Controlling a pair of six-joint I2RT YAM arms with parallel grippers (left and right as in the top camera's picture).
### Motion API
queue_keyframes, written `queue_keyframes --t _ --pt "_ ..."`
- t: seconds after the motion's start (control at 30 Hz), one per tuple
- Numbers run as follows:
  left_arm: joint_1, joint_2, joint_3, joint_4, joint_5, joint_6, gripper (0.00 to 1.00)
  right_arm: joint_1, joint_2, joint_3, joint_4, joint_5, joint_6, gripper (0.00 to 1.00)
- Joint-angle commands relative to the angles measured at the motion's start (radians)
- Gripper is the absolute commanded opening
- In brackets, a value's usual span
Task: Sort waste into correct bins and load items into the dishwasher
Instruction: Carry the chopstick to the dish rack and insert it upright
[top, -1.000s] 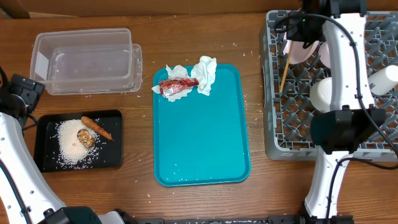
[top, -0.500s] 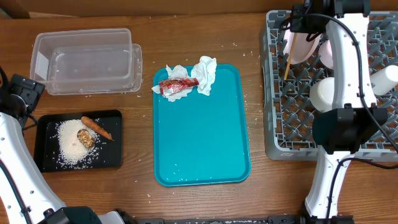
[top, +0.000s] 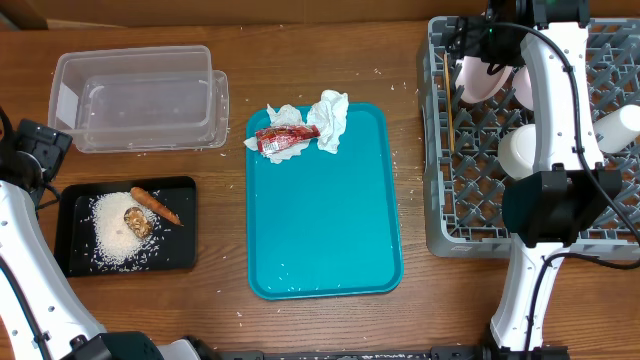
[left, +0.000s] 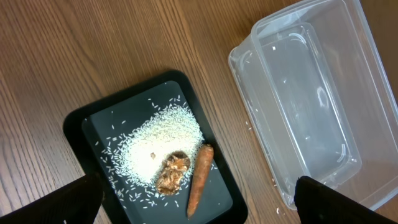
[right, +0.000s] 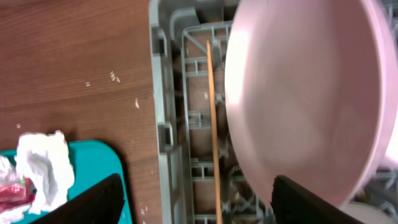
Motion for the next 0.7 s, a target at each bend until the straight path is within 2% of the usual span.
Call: queue_keyframes --t 0.0,0.27,0.3,0.5,0.67 --pt "-0.002 0.004 0.000 0.000 0.002 -0.013 1.00 0.005 -0.101 0.000 -0.035 -0.008 0.071 0.80" --pt "-0.002 0.004 0.000 0.000 0.002 -0.013 1.00 0.005 -0.288 -0.001 -0.279 -0.005 0.132 0.84" --pt "-0.002 0.004 0.000 0.000 0.002 -0.013 1.00 0.005 -0.319 -0.016 -0.278 -0.014 0.132 0.95" --pt "-0.002 0.004 0.000 0.000 0.002 -0.013 1.00 0.032 -0.492 -0.149 -0.278 -0.035 0.166 0.97" --pt "-0.002 0.004 0.000 0.000 0.002 -0.013 1.00 0.052 -0.657 -0.372 -0.277 -0.028 0.166 1.00"
